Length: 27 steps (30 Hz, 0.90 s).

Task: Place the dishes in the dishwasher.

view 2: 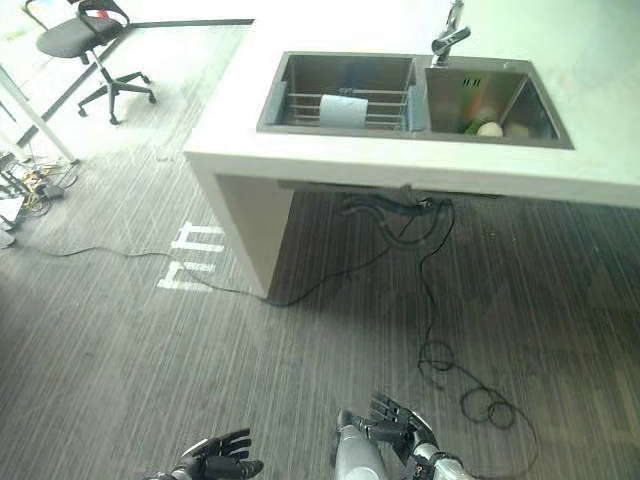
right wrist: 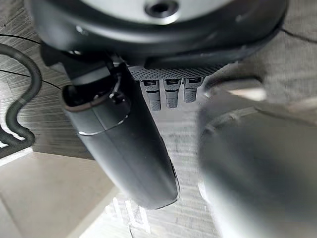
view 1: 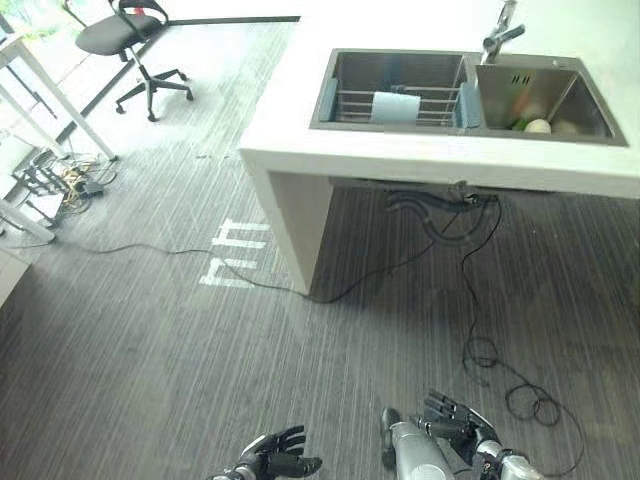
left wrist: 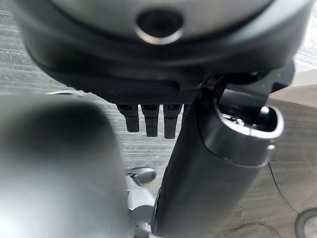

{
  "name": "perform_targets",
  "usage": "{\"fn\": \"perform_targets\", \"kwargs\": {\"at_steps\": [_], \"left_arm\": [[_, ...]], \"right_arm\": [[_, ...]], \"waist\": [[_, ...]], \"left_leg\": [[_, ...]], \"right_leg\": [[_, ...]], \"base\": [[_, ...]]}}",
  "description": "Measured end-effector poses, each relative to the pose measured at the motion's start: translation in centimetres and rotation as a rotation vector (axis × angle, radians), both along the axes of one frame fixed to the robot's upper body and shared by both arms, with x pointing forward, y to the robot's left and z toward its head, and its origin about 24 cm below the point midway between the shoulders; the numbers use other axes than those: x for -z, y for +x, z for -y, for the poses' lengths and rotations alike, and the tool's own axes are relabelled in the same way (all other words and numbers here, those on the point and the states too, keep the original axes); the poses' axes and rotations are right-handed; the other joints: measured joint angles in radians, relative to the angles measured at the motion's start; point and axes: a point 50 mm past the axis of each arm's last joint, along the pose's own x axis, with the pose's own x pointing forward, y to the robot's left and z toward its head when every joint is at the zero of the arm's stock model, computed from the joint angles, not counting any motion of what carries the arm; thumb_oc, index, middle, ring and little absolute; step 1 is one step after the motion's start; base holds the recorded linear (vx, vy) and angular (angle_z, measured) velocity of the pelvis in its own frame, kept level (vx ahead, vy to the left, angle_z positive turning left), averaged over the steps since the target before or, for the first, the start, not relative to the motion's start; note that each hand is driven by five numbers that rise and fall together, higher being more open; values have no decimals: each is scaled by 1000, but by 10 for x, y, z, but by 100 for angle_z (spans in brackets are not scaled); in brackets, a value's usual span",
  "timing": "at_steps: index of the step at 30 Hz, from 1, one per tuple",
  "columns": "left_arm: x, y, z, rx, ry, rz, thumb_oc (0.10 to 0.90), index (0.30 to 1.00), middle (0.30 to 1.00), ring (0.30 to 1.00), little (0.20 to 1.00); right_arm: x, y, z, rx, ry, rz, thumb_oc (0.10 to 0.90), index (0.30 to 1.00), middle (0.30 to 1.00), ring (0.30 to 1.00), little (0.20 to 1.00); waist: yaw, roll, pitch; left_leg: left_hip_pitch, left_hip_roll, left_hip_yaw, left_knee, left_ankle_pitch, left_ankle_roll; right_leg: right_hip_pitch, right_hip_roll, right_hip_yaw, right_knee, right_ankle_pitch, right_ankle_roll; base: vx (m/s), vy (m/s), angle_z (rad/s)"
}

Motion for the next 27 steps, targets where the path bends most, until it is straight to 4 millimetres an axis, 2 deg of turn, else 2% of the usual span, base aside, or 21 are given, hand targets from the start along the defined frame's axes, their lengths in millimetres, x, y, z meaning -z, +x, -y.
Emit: {"fn": "perform_targets", "kwargs": {"at_steps": [2,3,4,5,6,8,9,10,12,13,14,15,16,17,18,19,20,21,24,25,27], "left_arm": [[-4,13,-3,-10,6,42,800,900,900,900,900],[-10,26,-3,-8,8,88,800,900,900,900,900],[-15,37,-5,-10,11,138,800,900,900,900,900],[-19,46,-3,-21,-7,177,800,900,900,900,900],[-16,42,0,-10,-7,152,800,900,900,900,900],[-4,17,-1,-33,-11,47,800,900,900,900,900],[-2,16,0,-36,-13,40,800,900,900,900,900],[-3,17,1,-40,-18,43,800,900,900,900,900],[-5,22,1,-115,-54,87,800,900,900,900,900],[-5,24,4,-145,-80,99,800,900,900,900,900],[-4,21,3,-154,-74,84,800,900,900,900,900],[0,12,2,-160,-64,45,800,900,900,900,900],[0,10,1,-160,-61,39,800,900,900,900,900],[2,6,-2,-169,-49,11,800,900,900,900,900],[4,2,0,-176,-49,-6,800,900,900,900,900],[3,8,0,-158,-43,2,800,900,900,900,900],[2,15,2,-146,-41,10,800,900,900,900,900],[2,18,1,-146,-35,6,800,900,900,900,900],[-2,21,-11,-141,3,20,800,900,900,900,900],[-4,24,-16,-145,17,21,800,900,900,900,900],[-4,16,-27,-145,49,-8,800,900,900,900,900]], "right_arm": [[-7,9,9,-2,-30,30,800,900,900,900,900],[-9,11,11,6,-37,44,800,900,900,900,900],[-8,10,13,24,-34,39,800,900,900,900,900],[-4,7,11,19,-31,17,800,900,900,900,900],[-4,9,8,-13,-33,6,800,900,900,900,900],[-5,13,1,-69,-18,29,800,900,900,900,900],[-2,10,-1,-81,-23,7,800,900,900,900,900],[2,5,-3,-105,-32,-33,800,900,900,900,900],[12,-6,-10,-102,-18,-95,800,900,900,900,900],[16,-11,-12,-107,-18,-122,800,900,900,900,900],[18,-18,-12,-110,-25,-142,800,900,900,900,900],[20,-25,-11,-107,-31,-157,800,900,900,900,900],[20,-25,-11,-107,-32,-158,800,900,900,900,900],[22,-26,-14,-93,-33,-158,800,900,900,900,900],[20,-25,-10,-77,-42,-141,800,900,900,900,900],[18,-20,-9,-61,-48,-116,800,900,900,900,900],[15,-14,-6,-44,-59,-100,800,900,900,900,900],[16,-16,-5,-37,-66,-113,800,900,900,900,900],[20,-20,-14,-33,-50,-124,800,900,900,900,900],[20,-19,-16,-34,-46,-121,800,900,900,900,900],[16,-9,-17,-38,-48,-84,800,900,900,900,900]], "waist": [[4,5,-3],[9,-2,-3],[35,-26,6],[64,-40,9],[93,-42,10],[50,7,-11],[41,24,-9],[48,30,-5],[85,16,2],[112,2,14],[111,5,12],[110,33,-3],[110,36,-5],[101,23,-1],[101,27,-5],[89,19,-7],[64,21,-5],[52,24,-4],[60,22,-5],[60,22,-6],[58,25,-4]], "left_leg": [[-155,1,-32,217,57,10],[-311,-30,-68,380,61,40],[-380,-92,-76,372,26,102],[-409,-167,-92,254,9,106],[-385,-231,-88,-25,7,111],[-367,-232,-22,-337,33,113],[-361,-255,-68,-491,44,101],[-390,-270,-135,-540,58,105],[-462,-288,-185,-473,104,100],[-451,-283,-150,-477,143,144],[-401,-266,-75,-477,130,207],[-327,-231,-57,-496,62,276],[-317,-228,-60,-508,68,283],[-287,-233,-65,-519,143,319],[-253,-243,-77,-550,260,317],[-245,-267,-66,-561,264,292],[-239,-288,-73,-566,239,317],[-236,-298,-77,-550,221,312],[-206,-300,-78,-499,151,295],[-204,-298,-80,-480,128,298],[-181,-288,-83,-485,118,301]], "right_leg": [[41,33,9,-17,-39,-50],[65,45,8,-51,-57,-64],[94,39,26,-65,-54,-41],[131,43,52,-95,-49,-27],[191,56,98,-126,-56,-9],[272,117,100,-196,-72,6],[301,146,124,-214,-85,17],[314,174,144,-212,-83,12],[356,190,188,-242,-99,37],[396,192,198,-243,-108,55],[430,199,179,-231,-121,78],[447,223,171,-183,-141,111],[448,226,170,-173,-145,118],[445,213,164,-101,-178,146],[382,163,118,4,-259,159],[340,130,105,-3,-273,160],[310,102,102,-35,-274,147],[290,88,86,-55,-266,136],[281,81,64,-63,-231,142],[285,83,54,-67,-177,152],[200,58,29,108,-180,173]], "base": [[280,-185,-17],[285,-6,-5],[324,-17,-21],[300,-4,-120],[381,20,-141],[334,51,-102],[318,80,-58],[338,83,-69],[314,154,-80],[279,215,-74],[236,190,-79],[223,189,-38],[147,128,-45],[111,110,-84],[154,160,-88],[174,178,-57],[174,168,11],[97,77,21],[137,126,8],[31,81,-9],[11,26,-15]]}}
